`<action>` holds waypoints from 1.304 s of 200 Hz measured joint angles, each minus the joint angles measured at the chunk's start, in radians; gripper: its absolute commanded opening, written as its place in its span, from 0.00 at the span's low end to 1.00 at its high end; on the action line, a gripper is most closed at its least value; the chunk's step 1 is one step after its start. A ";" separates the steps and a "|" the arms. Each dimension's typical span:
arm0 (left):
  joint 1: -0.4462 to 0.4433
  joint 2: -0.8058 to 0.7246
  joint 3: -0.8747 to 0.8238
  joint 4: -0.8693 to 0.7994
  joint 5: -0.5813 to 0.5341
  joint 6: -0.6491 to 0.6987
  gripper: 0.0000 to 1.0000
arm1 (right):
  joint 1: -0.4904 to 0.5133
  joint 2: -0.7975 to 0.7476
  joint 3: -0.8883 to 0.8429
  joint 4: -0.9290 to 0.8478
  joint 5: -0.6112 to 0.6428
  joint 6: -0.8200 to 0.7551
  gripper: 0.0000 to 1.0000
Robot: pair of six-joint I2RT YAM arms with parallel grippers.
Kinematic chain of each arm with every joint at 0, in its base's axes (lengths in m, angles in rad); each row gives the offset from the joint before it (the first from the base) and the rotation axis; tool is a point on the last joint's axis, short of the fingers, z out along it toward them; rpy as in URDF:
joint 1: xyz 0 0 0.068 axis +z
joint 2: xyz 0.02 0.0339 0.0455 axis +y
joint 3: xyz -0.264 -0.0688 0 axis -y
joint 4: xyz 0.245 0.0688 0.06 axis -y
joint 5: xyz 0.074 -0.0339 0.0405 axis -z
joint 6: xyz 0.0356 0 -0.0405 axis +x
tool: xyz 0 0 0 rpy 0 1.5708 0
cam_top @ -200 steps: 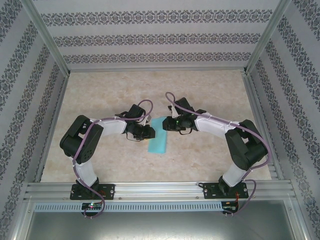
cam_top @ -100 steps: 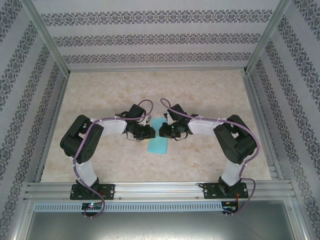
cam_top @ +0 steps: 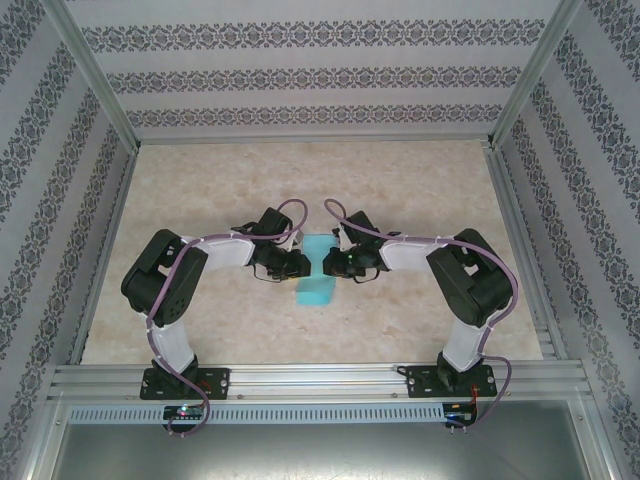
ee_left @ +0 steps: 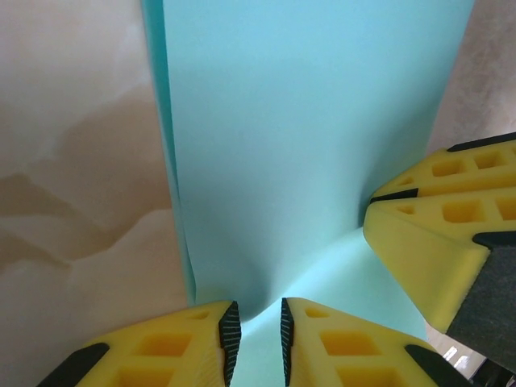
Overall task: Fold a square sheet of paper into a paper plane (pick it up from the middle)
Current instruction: First fold in half a square sheet of paper at the center of the table.
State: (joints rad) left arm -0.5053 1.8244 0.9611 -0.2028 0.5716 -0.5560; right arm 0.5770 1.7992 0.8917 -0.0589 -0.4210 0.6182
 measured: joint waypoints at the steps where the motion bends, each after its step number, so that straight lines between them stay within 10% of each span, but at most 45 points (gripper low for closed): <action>1: 0.000 0.000 0.000 0.000 0.000 0.000 0.28 | 0.000 0.000 0.000 0.001 0.000 -0.001 0.14; 261: -0.025 0.021 0.045 -0.029 -0.048 0.053 0.27 | -0.136 0.028 -0.010 0.113 -0.030 -0.043 0.06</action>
State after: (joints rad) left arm -0.5304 1.8450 1.0058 -0.2314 0.5236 -0.5034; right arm 0.4412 1.8271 0.8818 0.0540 -0.4511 0.5755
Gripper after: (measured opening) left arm 0.273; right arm 0.063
